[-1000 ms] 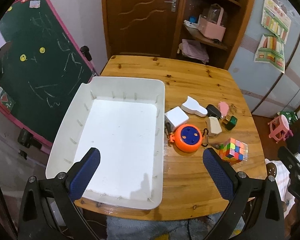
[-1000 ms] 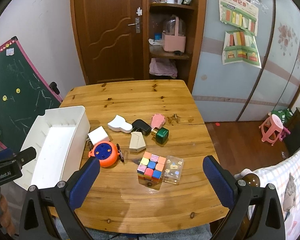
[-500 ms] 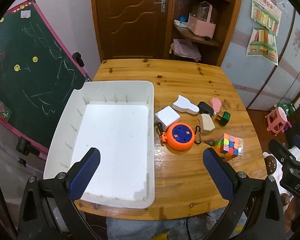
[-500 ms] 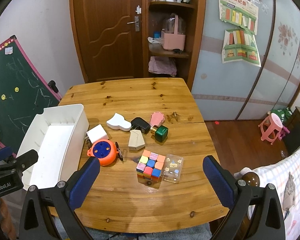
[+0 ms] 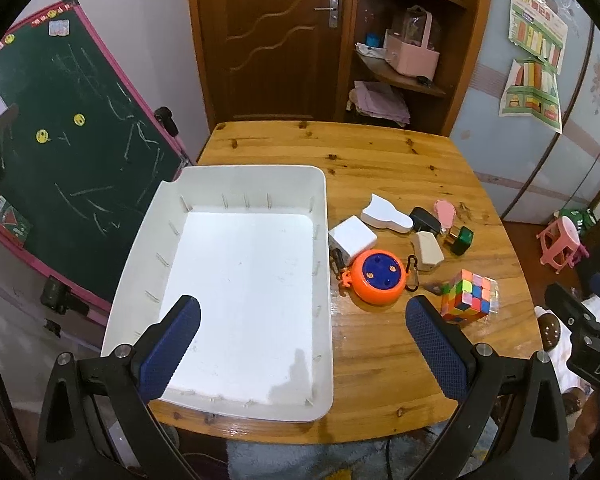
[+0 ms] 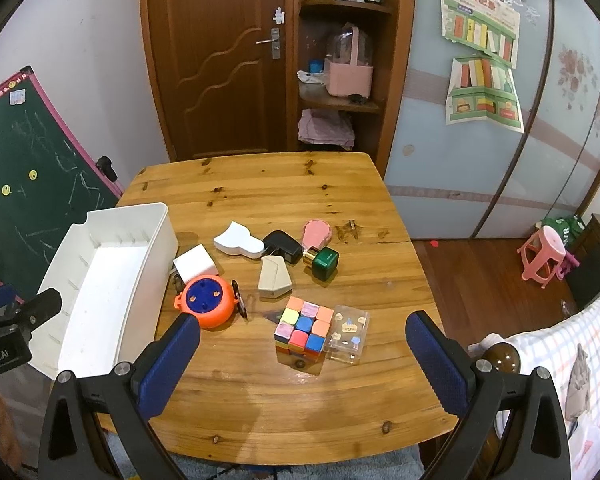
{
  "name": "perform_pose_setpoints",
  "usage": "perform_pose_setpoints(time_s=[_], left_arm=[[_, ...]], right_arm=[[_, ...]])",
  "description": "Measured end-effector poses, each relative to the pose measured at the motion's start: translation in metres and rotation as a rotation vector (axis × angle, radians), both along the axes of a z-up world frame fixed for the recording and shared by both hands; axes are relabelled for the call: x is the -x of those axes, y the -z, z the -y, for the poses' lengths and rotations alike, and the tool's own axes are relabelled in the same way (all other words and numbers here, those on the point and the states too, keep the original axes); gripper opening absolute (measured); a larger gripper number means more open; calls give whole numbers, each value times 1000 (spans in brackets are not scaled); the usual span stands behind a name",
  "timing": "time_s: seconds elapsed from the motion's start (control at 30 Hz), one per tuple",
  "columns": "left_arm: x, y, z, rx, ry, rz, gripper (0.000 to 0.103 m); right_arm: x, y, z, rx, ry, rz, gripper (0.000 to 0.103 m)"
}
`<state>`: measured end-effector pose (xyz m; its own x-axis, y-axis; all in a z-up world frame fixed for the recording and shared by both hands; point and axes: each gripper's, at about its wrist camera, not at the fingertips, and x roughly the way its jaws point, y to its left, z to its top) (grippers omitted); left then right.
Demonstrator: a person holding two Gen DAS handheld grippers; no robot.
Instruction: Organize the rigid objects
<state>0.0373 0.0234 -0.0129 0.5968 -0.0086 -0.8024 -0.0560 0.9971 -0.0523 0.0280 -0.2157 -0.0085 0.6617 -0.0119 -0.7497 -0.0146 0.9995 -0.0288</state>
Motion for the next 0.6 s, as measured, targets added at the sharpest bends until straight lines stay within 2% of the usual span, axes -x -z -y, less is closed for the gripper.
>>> perform_pose_setpoints(time_s=[0.13, 0.27, 0.6], left_arm=[[-1, 2, -10, -15, -6, 4, 102], [-4, 7, -25, -92, -35, 16, 102], [-19, 35, -81, -199, -133, -47, 102]], right_arm=[[-1, 2, -2, 8, -3, -7, 103], [-4, 3, -5, 13, -5, -17, 103], [-12, 9, -15, 28, -20, -49, 103]])
